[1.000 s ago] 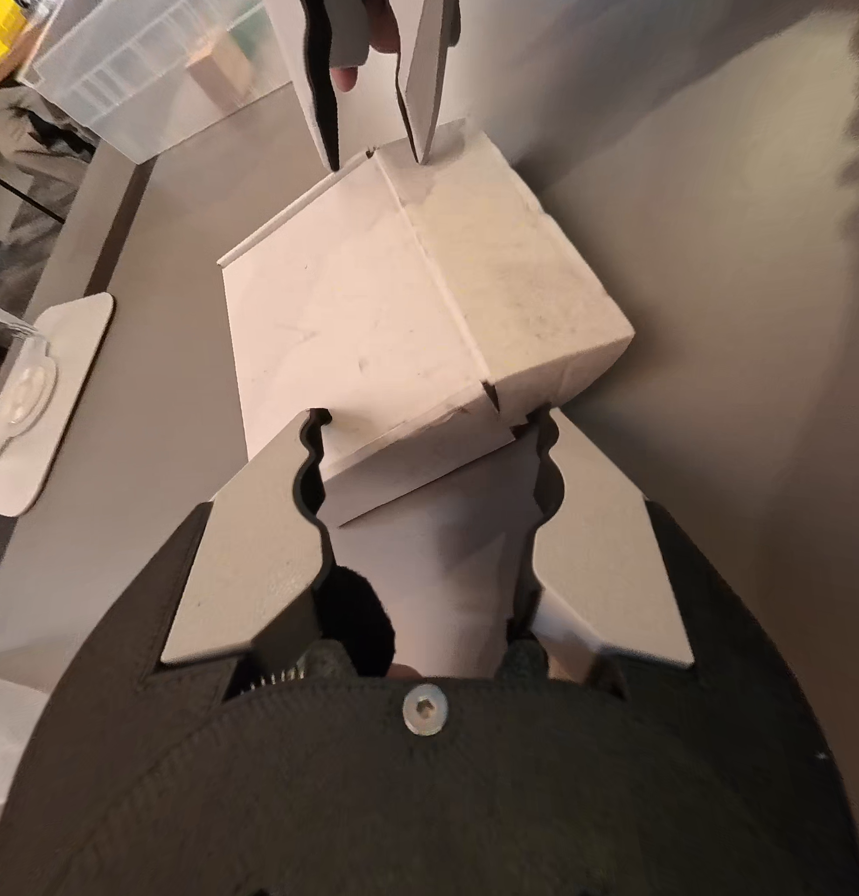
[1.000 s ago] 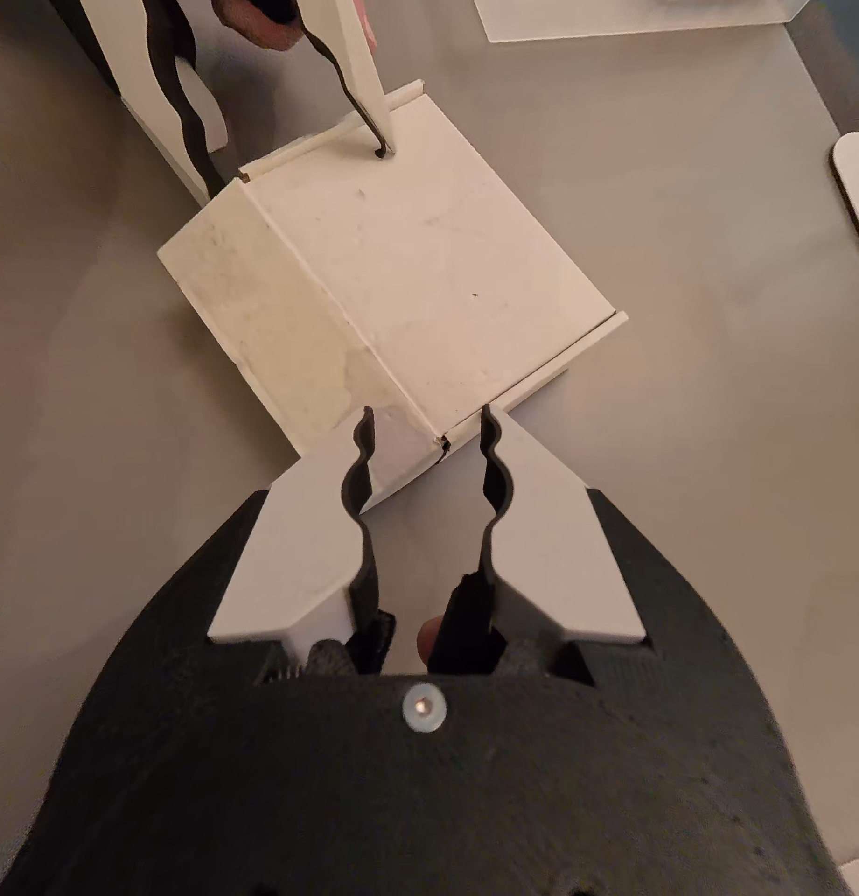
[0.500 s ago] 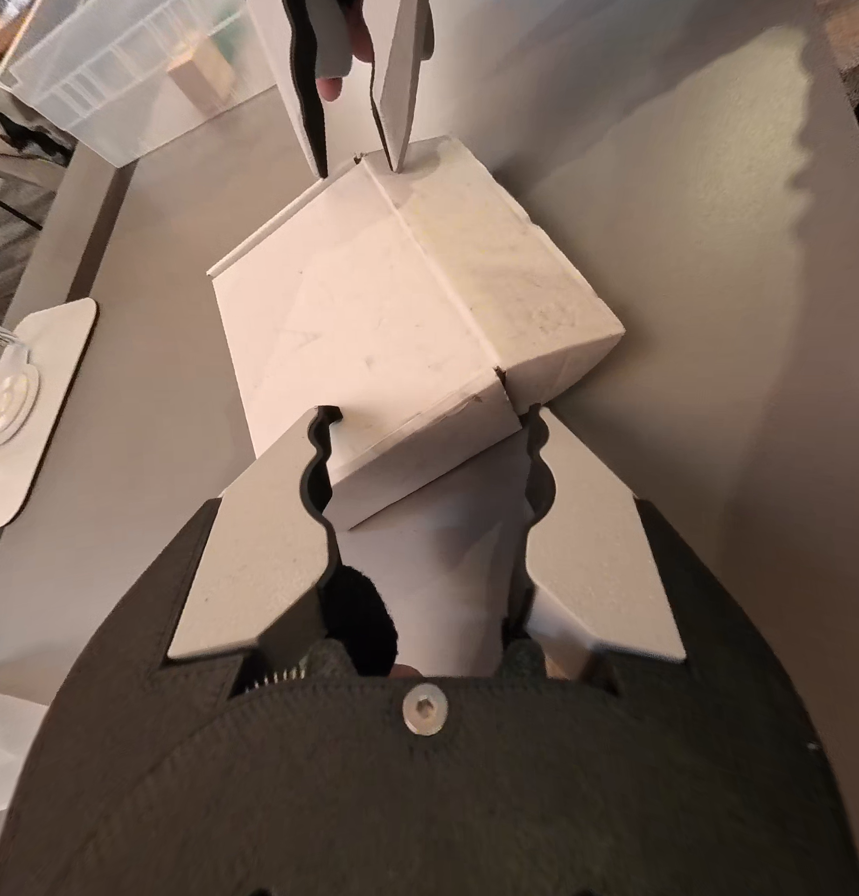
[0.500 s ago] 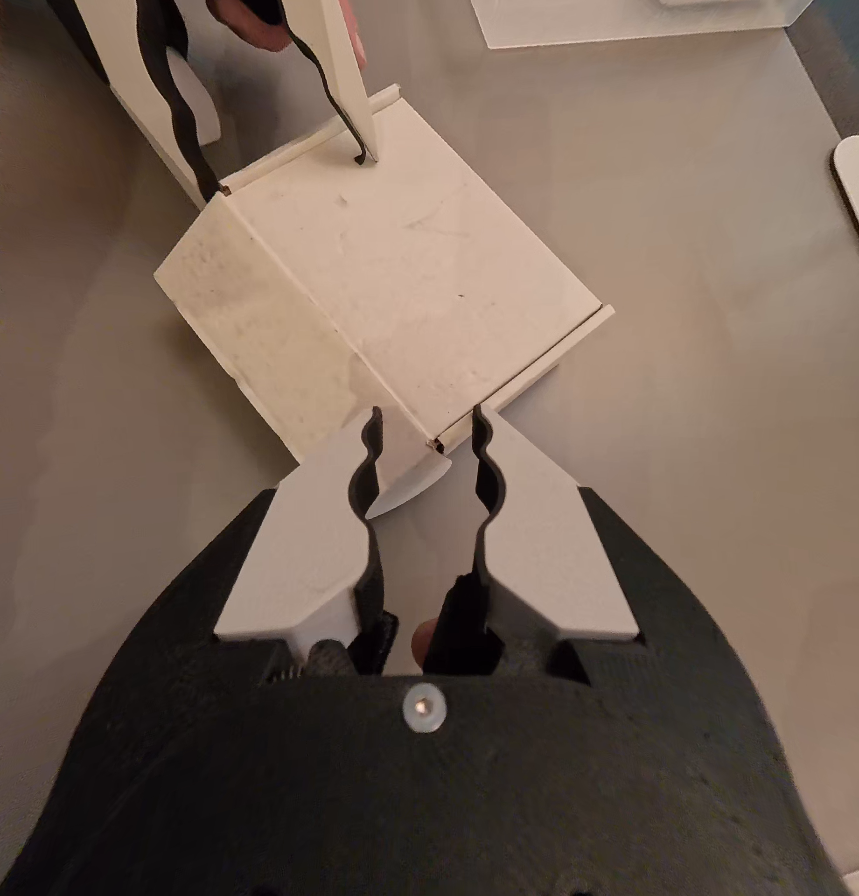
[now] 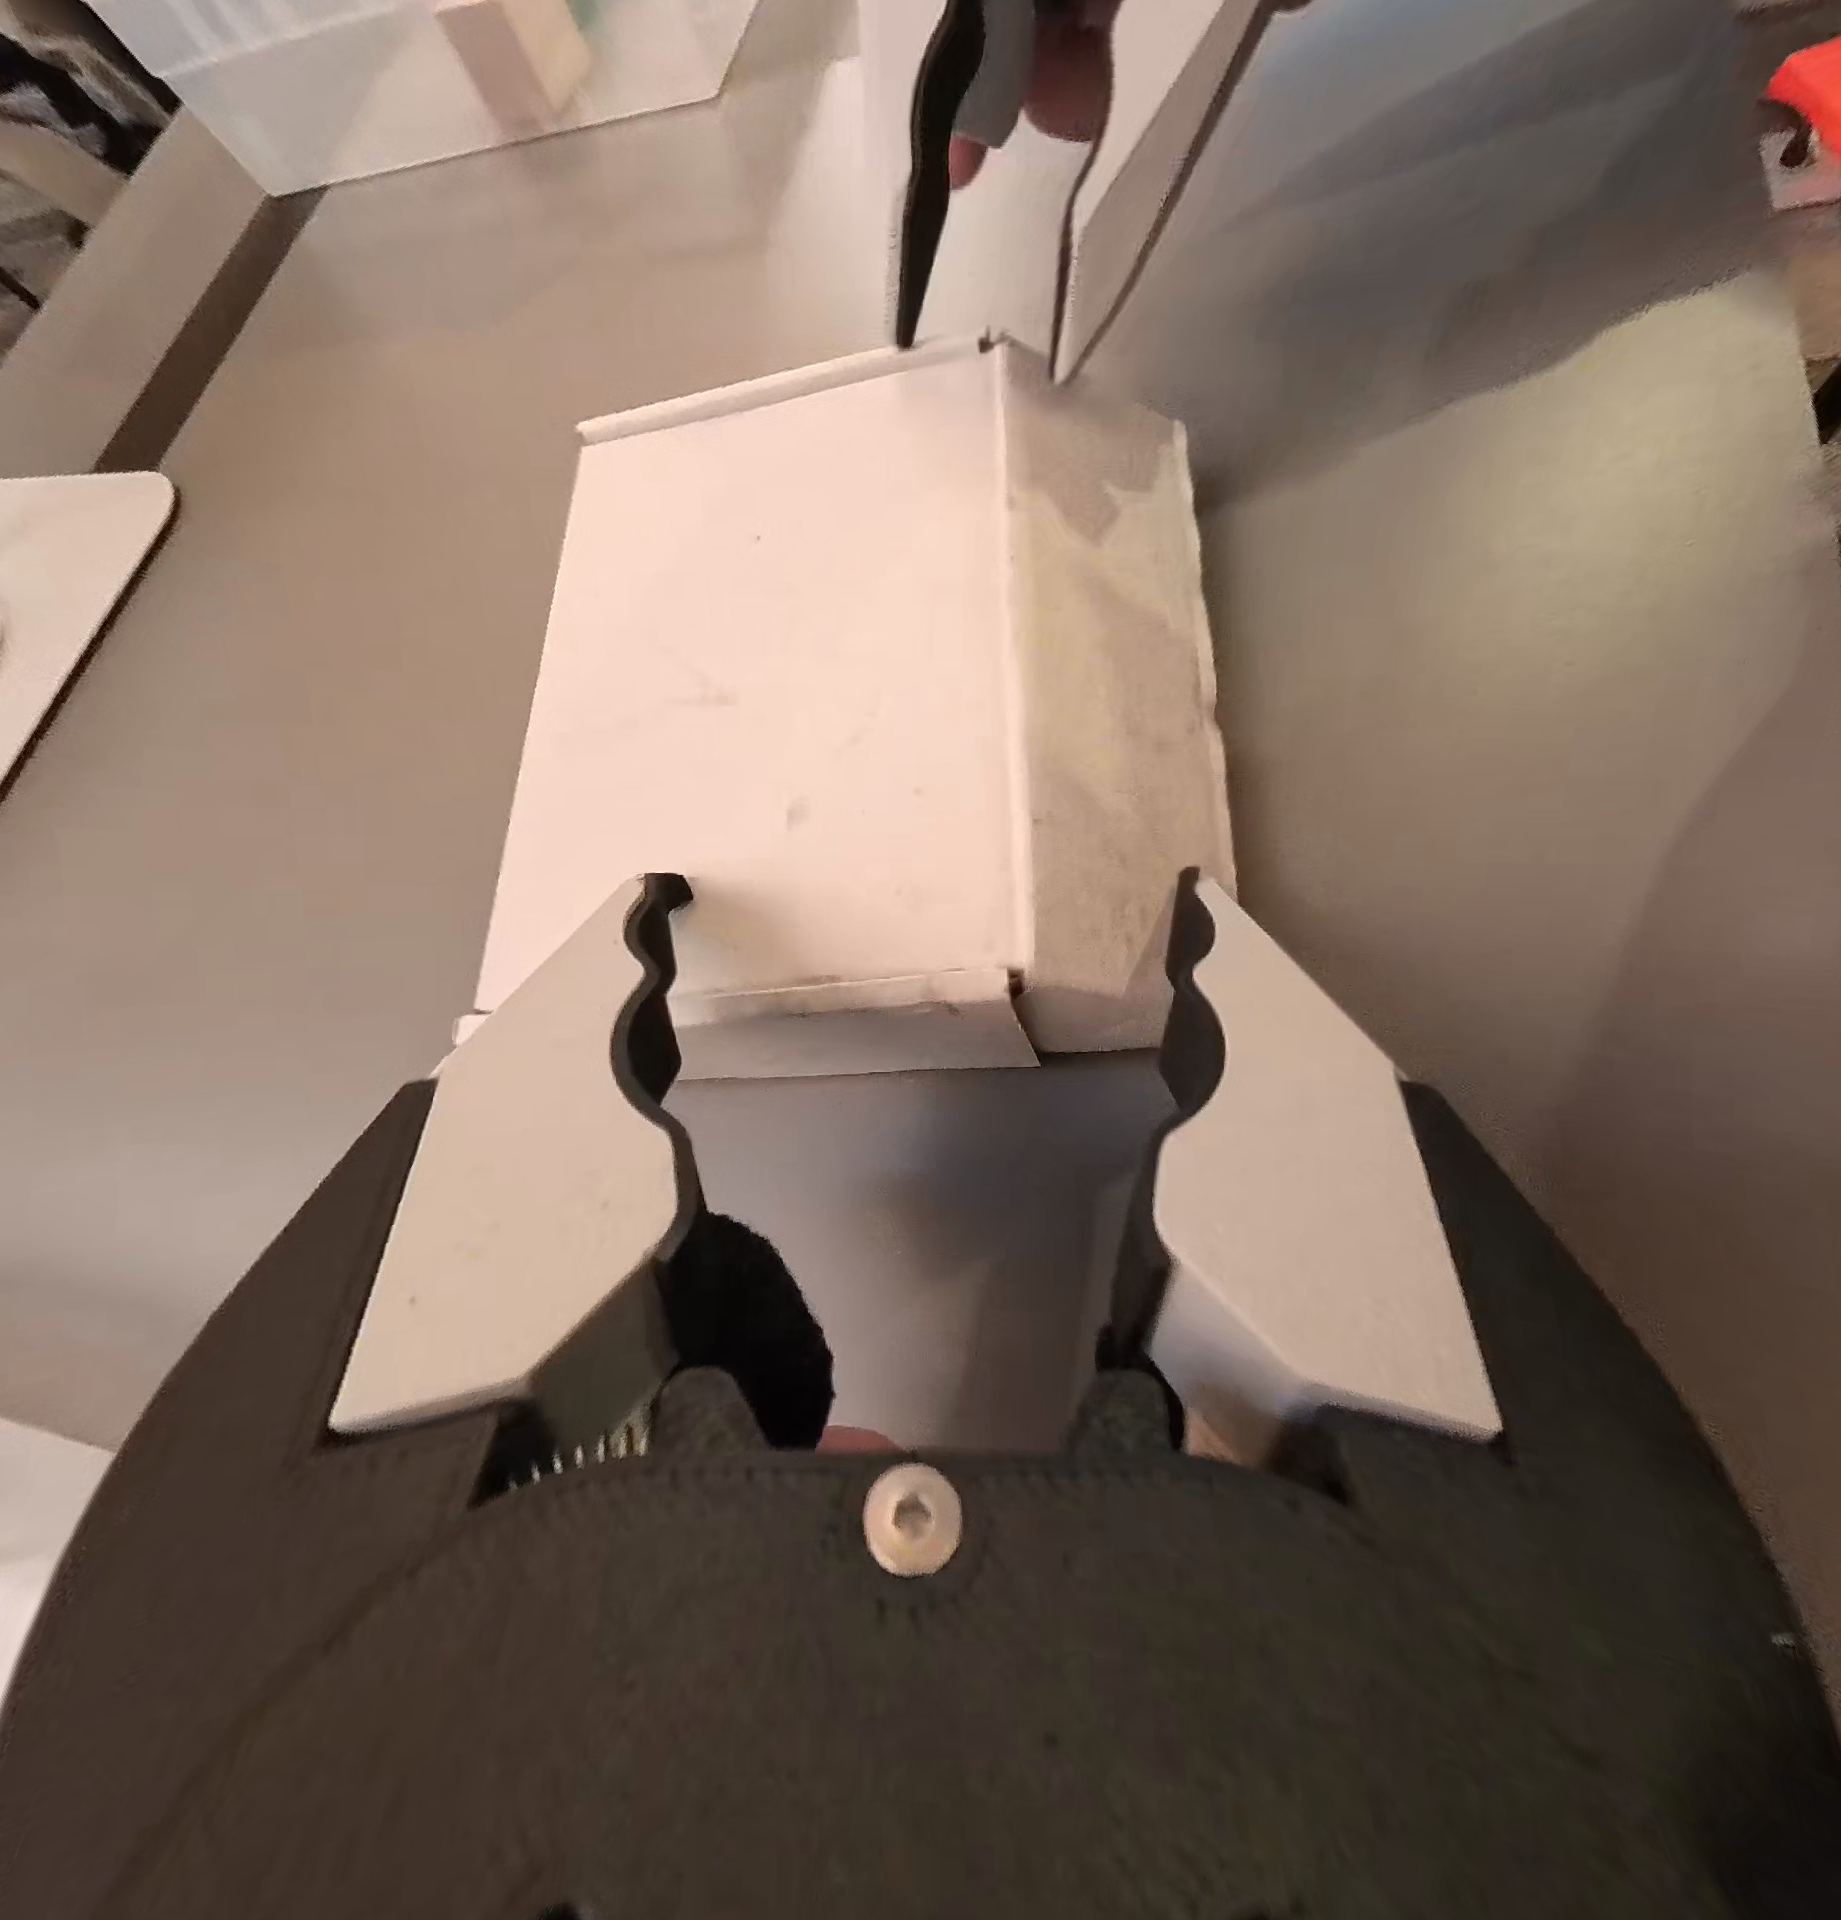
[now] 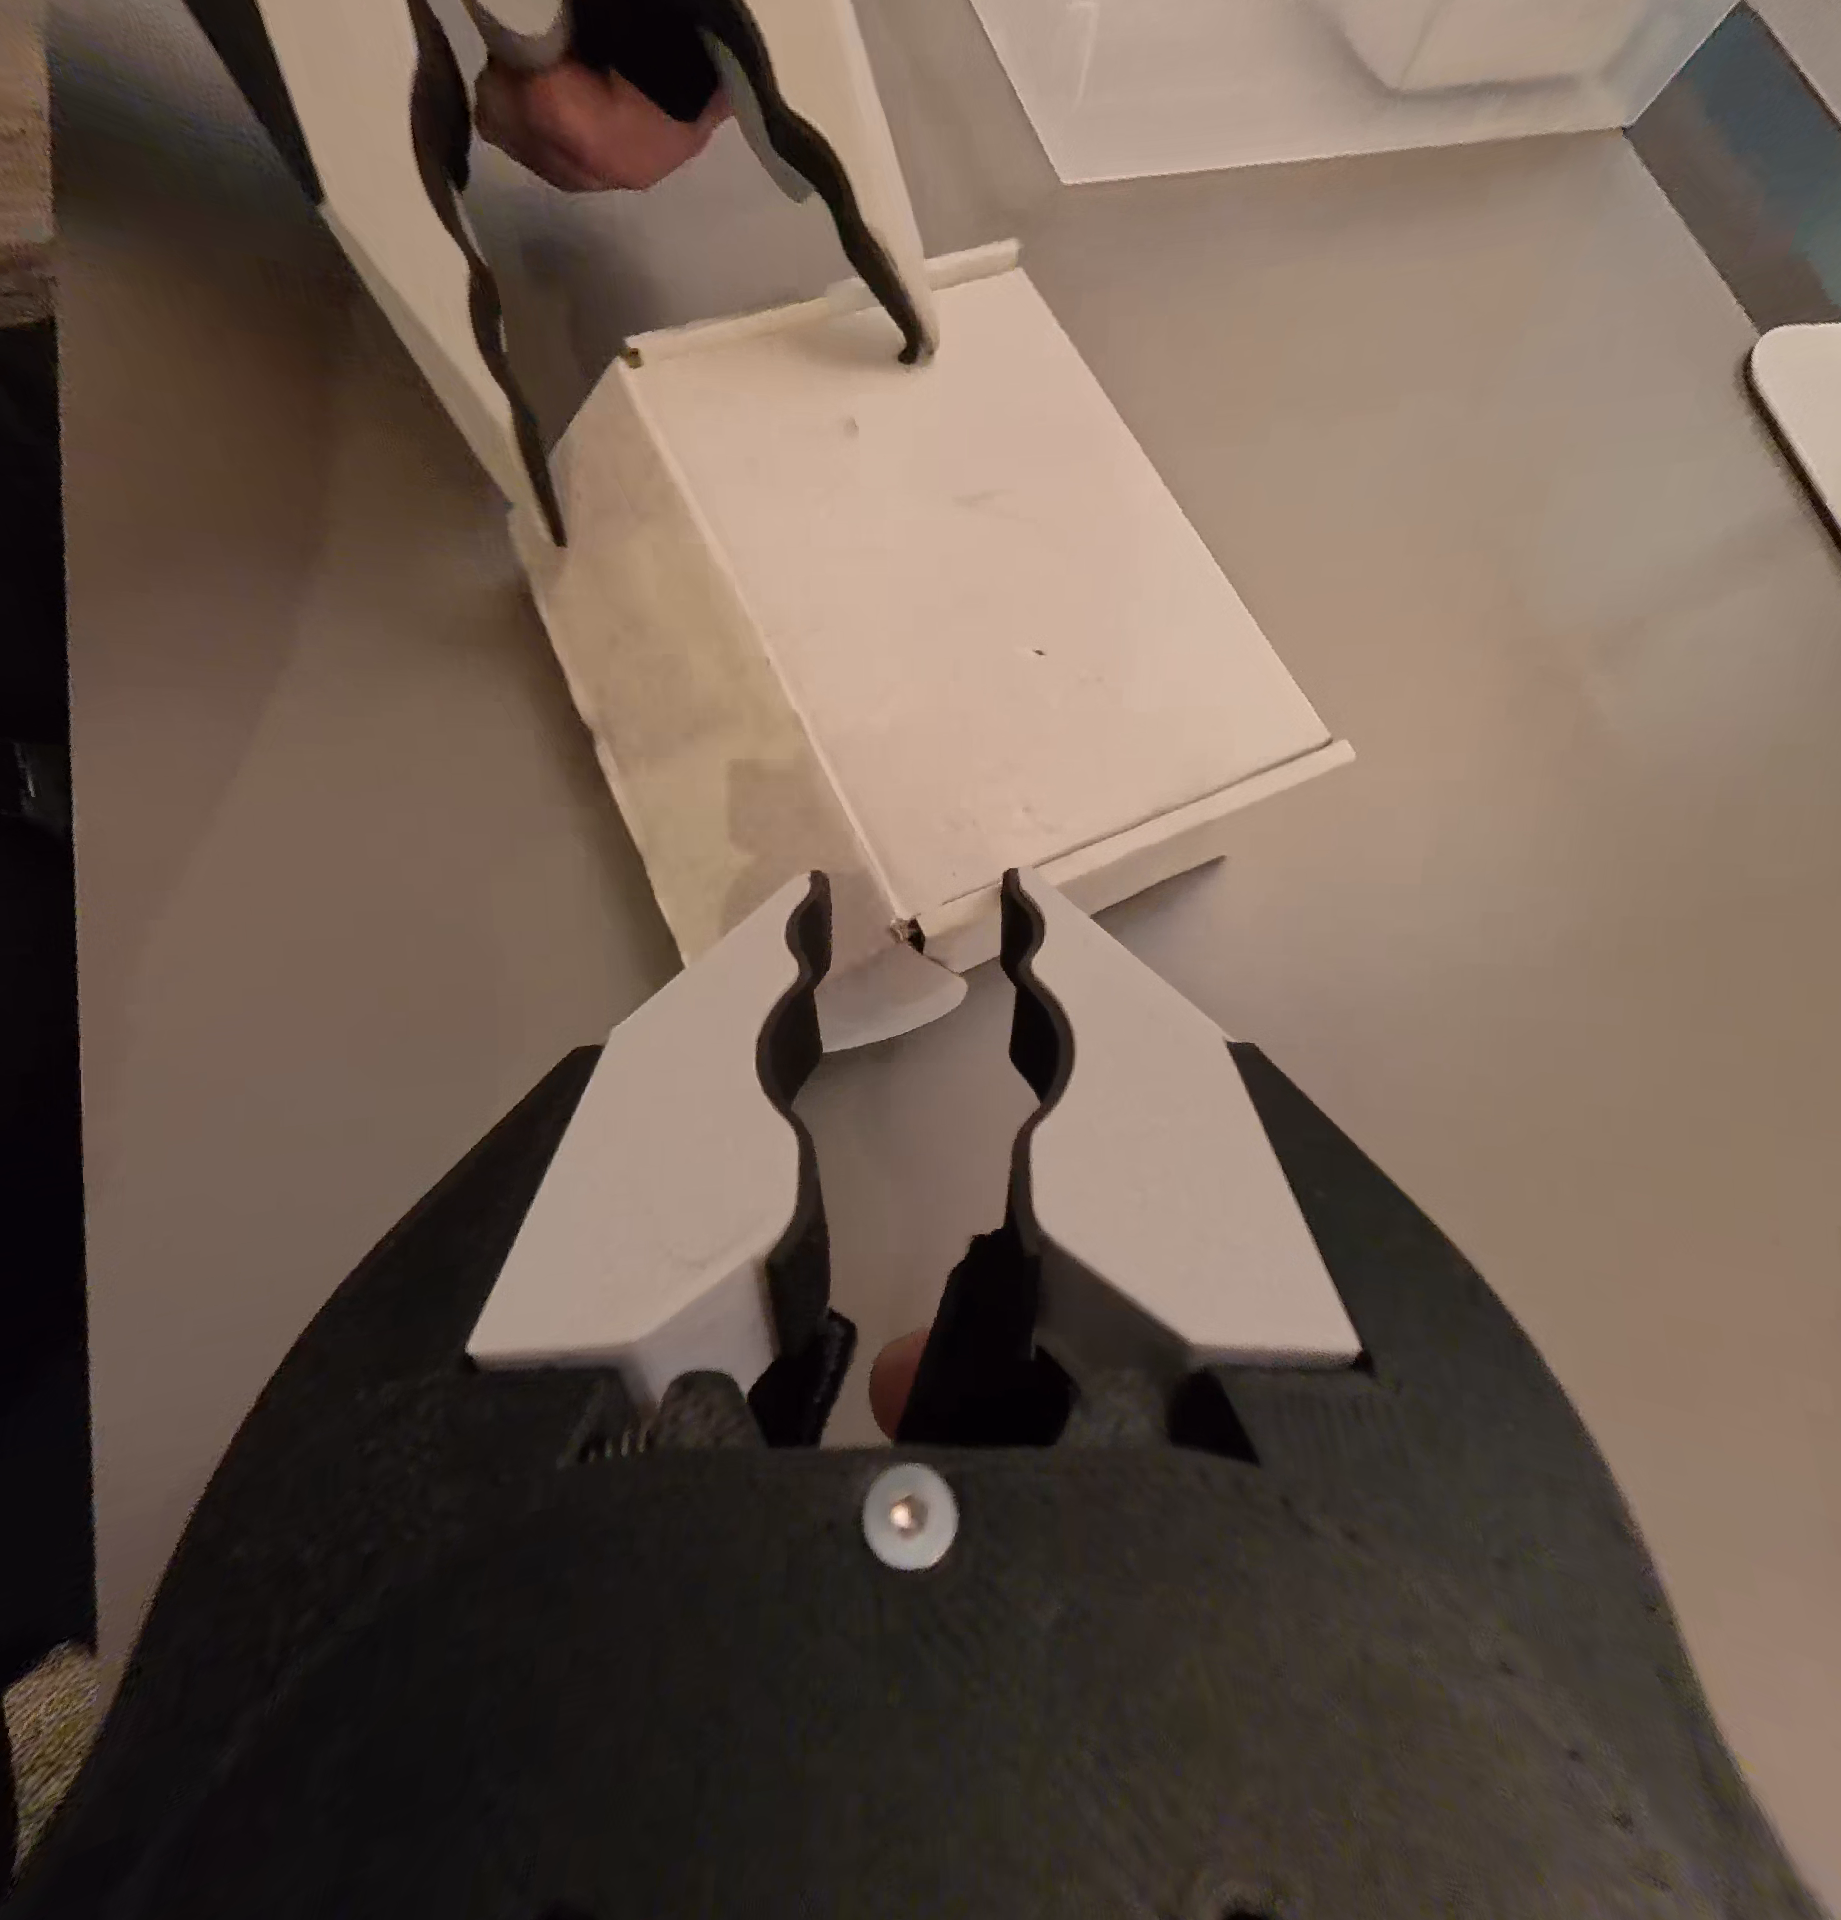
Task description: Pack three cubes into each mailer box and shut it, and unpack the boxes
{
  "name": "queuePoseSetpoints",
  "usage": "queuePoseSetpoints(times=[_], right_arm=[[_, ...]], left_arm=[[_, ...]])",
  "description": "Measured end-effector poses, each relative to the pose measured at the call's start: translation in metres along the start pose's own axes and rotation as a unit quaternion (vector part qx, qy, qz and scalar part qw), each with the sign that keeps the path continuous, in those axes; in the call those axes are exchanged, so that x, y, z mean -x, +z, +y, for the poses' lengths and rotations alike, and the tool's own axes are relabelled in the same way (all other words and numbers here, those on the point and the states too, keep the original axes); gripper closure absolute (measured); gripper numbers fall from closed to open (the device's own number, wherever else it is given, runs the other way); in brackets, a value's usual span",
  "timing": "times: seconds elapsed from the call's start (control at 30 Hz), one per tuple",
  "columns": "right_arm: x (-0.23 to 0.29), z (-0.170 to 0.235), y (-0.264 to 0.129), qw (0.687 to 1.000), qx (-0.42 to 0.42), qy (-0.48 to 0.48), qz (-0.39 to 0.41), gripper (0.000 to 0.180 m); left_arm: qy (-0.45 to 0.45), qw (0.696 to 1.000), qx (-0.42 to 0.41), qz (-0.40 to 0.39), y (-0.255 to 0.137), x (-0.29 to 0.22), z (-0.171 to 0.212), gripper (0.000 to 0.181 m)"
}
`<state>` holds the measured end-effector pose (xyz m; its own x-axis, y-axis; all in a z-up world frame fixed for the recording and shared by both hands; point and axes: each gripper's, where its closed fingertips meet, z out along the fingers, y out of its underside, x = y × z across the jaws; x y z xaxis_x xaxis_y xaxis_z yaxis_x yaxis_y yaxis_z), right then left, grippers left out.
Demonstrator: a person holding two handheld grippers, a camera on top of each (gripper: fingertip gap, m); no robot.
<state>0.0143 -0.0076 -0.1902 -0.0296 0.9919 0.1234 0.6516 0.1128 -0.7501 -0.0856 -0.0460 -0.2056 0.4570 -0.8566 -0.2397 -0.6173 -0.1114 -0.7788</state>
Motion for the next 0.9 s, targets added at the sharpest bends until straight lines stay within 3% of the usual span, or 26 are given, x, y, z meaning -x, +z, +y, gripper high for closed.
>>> queuePoseSetpoints(times=[0.17,0.33,0.63,0.9], right_arm=[[-0.001,0.003,-0.003,1.0,0.006,-0.019,0.023,0.138],[0.003,0.033,-0.003,0.996,0.027,0.075,-0.029,0.119],[0.023,0.023,0.011,0.989,0.018,0.131,-0.065,0.134],[0.045,0.024,0.003,0.989,0.036,0.1,-0.103,0.118]], left_arm=[[0.018,1.0,0.011,0.002,0.0,0.001,0.002,0.088],[0.017,1.0,0.018,0.004,0.0,0.0,0.002,0.087],[0.021,0.999,0.033,-0.002,0.003,-0.004,0.005,0.079],[0.027,0.998,0.05,0.007,0.004,-0.005,0.006,0.076]])
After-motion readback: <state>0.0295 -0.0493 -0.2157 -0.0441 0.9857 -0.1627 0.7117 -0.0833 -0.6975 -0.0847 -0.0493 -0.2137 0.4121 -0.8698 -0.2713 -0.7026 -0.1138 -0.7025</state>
